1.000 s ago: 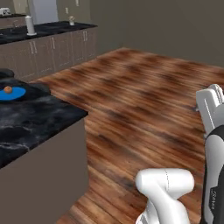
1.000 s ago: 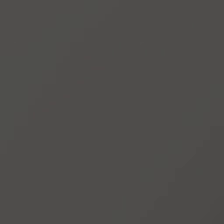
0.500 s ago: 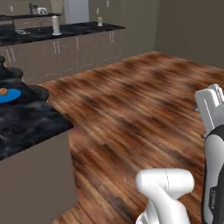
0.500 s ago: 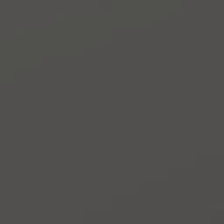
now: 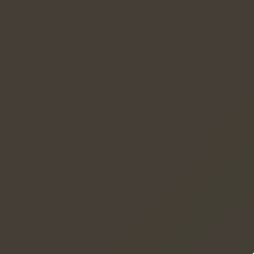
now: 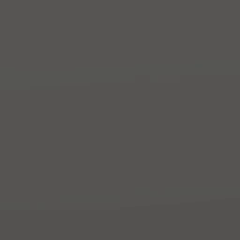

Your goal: Transport the fish and onion to the fridge. Place the fish on the rack containing meat and place the onion on the rack containing the vegetable, ensuring meats and vegetables are on different racks.

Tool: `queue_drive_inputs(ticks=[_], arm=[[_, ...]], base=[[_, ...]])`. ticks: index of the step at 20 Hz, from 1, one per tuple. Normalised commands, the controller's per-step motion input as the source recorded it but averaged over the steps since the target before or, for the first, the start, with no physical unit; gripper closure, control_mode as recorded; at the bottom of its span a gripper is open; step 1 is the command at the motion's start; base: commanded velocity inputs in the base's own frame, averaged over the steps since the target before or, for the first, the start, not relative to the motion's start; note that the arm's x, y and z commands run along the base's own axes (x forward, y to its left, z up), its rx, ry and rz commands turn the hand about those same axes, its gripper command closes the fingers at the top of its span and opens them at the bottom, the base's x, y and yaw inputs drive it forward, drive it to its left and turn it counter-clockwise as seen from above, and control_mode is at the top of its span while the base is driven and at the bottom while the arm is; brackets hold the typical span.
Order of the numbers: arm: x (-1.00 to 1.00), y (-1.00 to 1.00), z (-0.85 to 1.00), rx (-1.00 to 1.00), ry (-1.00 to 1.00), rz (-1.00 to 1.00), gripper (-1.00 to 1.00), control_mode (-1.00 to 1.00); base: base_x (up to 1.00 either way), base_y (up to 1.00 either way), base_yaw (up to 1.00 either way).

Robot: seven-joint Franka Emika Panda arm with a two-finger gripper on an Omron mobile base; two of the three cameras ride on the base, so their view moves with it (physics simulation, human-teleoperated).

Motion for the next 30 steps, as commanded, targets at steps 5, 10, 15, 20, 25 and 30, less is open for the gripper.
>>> queue_drive_inputs(ticks=[5,10,15,20,25,30], arm=[[0.00,0.00,0.00,0.00,0.00,0.00,-1.00,1.00],[0.00,0.00,0.00,0.00,0.00,0.00,-1.00,1.00],[0.00,0.00,0.00,0.00,0.00,0.00,-1.00,1.00],[0.00,0.00,0.00,0.00,0.00,0.00,-1.00,1.00],[0.00,0.00,0.00,0.00,0.00,0.00,-1.00,1.00],[0.00,0.00,0.00,0.00,0.00,0.00,-1.00,1.00]], base=[[0.53,-1.00,0.53],[0.51,-1.00,0.54],[0.53,-1.00,0.54],[0.88,-0.97,0.51],[1.00,-0.79,0.59],[1.00,-0.83,0.58]])
